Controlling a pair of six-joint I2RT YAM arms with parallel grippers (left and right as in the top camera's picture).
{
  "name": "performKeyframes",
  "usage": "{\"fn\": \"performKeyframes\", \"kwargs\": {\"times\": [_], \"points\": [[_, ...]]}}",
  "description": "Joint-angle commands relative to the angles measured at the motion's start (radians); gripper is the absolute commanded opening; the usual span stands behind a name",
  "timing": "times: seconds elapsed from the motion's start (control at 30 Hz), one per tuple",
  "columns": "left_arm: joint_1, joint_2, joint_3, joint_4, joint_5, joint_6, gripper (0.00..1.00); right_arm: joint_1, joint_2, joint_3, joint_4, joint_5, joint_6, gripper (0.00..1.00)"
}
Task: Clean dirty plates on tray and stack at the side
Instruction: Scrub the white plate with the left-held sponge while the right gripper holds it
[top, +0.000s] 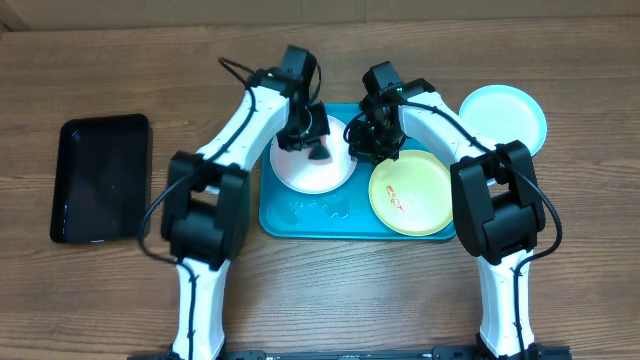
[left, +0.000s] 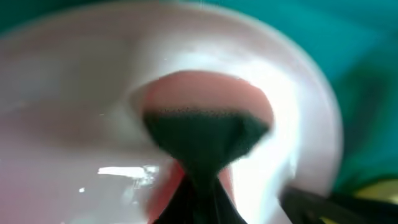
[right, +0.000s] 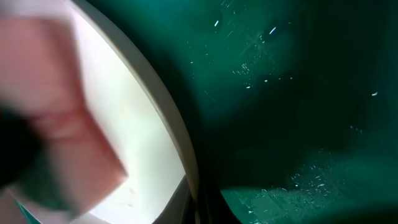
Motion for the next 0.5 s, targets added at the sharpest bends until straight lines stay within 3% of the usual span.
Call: {"fn": "performKeyframes", "kwargs": {"times": [0.0, 0.13, 0.47], "points": [[0.005, 0.070, 0.013, -0.014, 0.093, 0.005, 0.04, 0.002, 0.042, -0.022, -0.002, 0.053, 0.004, 0.04], [0.024, 0.072, 0.014, -0.056, 0.016, 0.023, 0.04, 0.002, 0.042, -0.022, -0.002, 0.054, 0.004, 0.04], [0.085, 0.064, 0.148, -0.299, -0.398, 0.021, 0.04, 0.002, 0.042, -0.022, -0.002, 0.054, 0.004, 0.04]]}}
